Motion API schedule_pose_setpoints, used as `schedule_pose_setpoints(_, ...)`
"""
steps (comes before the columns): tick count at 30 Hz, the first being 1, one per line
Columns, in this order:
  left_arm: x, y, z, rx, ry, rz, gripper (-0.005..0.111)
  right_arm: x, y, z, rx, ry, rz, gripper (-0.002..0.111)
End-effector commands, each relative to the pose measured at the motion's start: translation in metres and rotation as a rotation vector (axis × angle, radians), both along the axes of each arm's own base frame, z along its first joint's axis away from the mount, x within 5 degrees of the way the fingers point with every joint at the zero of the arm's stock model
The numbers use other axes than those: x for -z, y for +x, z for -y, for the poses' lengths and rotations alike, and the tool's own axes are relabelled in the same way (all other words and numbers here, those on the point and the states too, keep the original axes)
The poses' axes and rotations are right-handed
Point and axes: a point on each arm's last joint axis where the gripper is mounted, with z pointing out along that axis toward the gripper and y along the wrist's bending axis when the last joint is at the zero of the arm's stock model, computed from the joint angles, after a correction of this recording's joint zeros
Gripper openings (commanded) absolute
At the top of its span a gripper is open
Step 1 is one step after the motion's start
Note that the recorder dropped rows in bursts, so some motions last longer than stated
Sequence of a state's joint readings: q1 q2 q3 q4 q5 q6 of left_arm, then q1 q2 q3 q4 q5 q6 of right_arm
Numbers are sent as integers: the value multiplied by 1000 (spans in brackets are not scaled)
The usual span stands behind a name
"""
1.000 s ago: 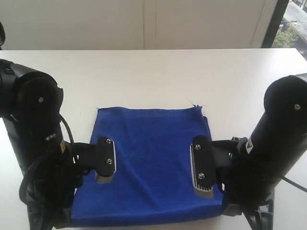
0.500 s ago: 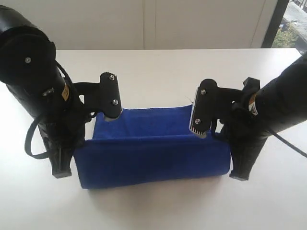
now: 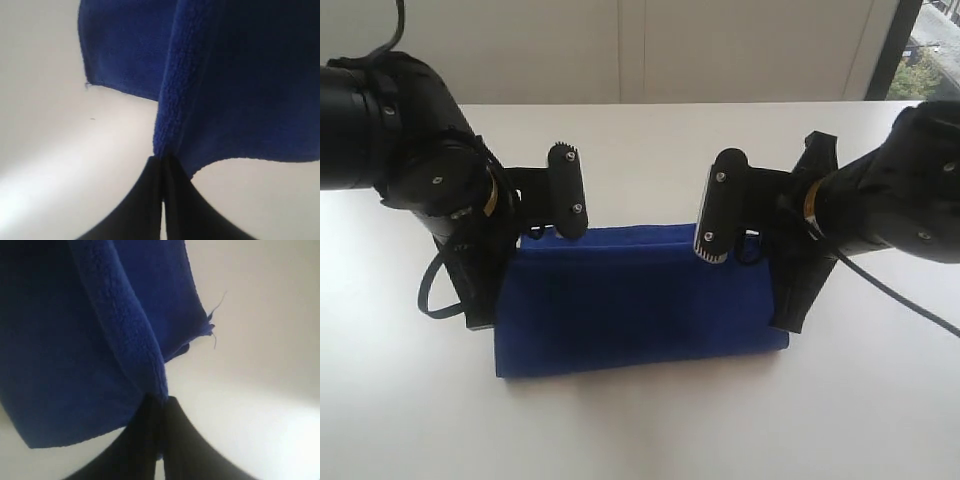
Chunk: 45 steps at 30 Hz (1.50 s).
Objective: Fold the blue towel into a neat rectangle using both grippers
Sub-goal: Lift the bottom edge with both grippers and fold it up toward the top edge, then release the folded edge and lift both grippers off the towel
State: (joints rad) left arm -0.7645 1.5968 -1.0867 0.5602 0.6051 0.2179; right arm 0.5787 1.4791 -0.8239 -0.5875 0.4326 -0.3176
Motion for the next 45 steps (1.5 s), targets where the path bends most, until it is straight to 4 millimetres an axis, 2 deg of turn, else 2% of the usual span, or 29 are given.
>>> schedule_pose_setpoints(1,-1,7,3,4,-4,76,0,5,9,-1,-8,-24,49,0)
schedule_pose_setpoints(6,7,15,4,10,-4,90,0,9,26,2,38,-3,53,0)
schedule_pose_setpoints(12,7,30,-3,0,-74,127,0,11,47,4,59,31,71,0)
schedule_pose_setpoints(15,12,41,-10,-22,-91,132,0,19,62,6,77,38,65,0)
schedule_pose_setpoints(25,23,48,-7,0,-115,135,0,32,74,3,61,59,57,1)
schedule_pose_setpoints(27,23,48,-7,-2,-114,134,4,31,74,2,51,72,65,10)
schedule_pose_setpoints(31,23,48,-8,-22,-111,126,34,30,75,-1,36,92,76,40)
schedule_pose_setpoints(34,23,48,-8,-53,-123,122,49,30,75,-1,31,99,80,52)
schedule_pose_setpoints(38,23,47,-10,-64,-105,114,49,30,75,-1,50,108,75,52)
schedule_pose_setpoints(41,24,47,-13,-87,-85,103,49,29,75,3,210,187,41,50)
schedule_pose_setpoints(44,17,47,-15,-220,-135,103,39,17,78,12,427,214,25,37)
schedule_pose_setpoints(45,14,48,-16,-278,-157,104,31,12,78,16,524,220,22,29)
